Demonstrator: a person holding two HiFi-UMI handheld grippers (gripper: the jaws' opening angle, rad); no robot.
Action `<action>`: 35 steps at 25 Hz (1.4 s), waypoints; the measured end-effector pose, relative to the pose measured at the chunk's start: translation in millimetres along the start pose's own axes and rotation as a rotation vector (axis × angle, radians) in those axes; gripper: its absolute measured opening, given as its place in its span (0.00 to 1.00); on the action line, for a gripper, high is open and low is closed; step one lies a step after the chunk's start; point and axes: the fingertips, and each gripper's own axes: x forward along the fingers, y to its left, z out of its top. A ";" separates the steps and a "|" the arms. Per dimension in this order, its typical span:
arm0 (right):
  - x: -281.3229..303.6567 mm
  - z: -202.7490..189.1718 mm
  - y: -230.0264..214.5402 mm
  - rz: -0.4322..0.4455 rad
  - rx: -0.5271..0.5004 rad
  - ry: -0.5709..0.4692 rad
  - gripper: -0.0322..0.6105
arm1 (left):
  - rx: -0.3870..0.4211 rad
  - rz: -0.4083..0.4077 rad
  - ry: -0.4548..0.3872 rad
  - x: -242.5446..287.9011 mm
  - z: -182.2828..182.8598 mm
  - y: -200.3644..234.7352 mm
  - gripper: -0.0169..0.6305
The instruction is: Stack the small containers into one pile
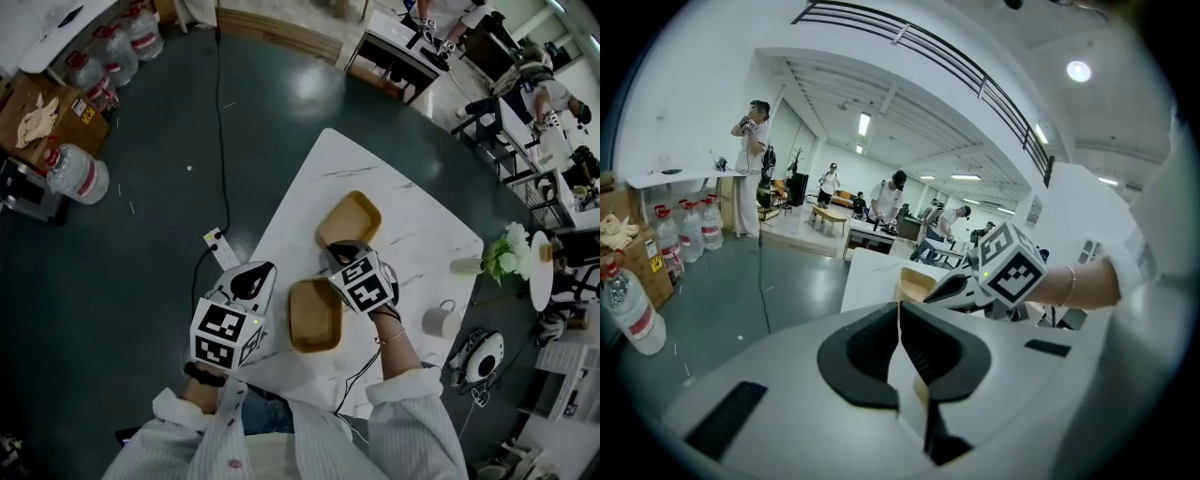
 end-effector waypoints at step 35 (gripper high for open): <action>-141.1 -8.7 88.6 -0.027 -0.203 -0.201 0.08 | 0.061 0.057 -0.136 -81.0 -15.7 -95.9 0.06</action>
